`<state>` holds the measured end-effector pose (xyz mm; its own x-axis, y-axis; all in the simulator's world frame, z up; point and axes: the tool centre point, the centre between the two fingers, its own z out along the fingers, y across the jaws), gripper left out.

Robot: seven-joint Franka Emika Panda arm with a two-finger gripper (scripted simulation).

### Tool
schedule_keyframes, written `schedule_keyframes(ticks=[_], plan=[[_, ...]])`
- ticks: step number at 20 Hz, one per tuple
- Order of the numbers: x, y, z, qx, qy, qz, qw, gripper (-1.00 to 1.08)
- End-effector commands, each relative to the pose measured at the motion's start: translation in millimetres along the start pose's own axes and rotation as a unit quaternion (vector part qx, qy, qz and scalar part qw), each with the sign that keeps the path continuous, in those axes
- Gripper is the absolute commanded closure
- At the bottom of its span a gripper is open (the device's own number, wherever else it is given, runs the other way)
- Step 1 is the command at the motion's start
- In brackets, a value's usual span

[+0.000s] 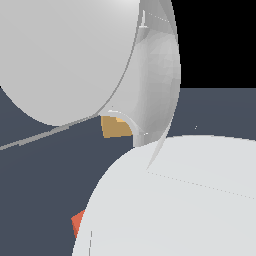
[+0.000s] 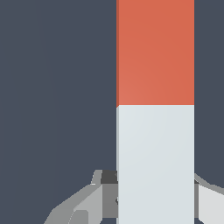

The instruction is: Insert the peg into the horizontal hole in a box.

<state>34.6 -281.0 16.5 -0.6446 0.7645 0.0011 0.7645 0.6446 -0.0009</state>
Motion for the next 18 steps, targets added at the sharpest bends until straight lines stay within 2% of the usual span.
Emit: schedule_keyframes(ticks=[1,9,18], plan=[[3.3,2.0,-1.1,0.000,0.000,0.002,1.0000,1.08],[29.5,12.7,-6.8,0.000,0.000,0.022,0.9998,1.08],[89.2,42.5,-20.1,0.000,0.000,0.070,0.9976,1.08]])
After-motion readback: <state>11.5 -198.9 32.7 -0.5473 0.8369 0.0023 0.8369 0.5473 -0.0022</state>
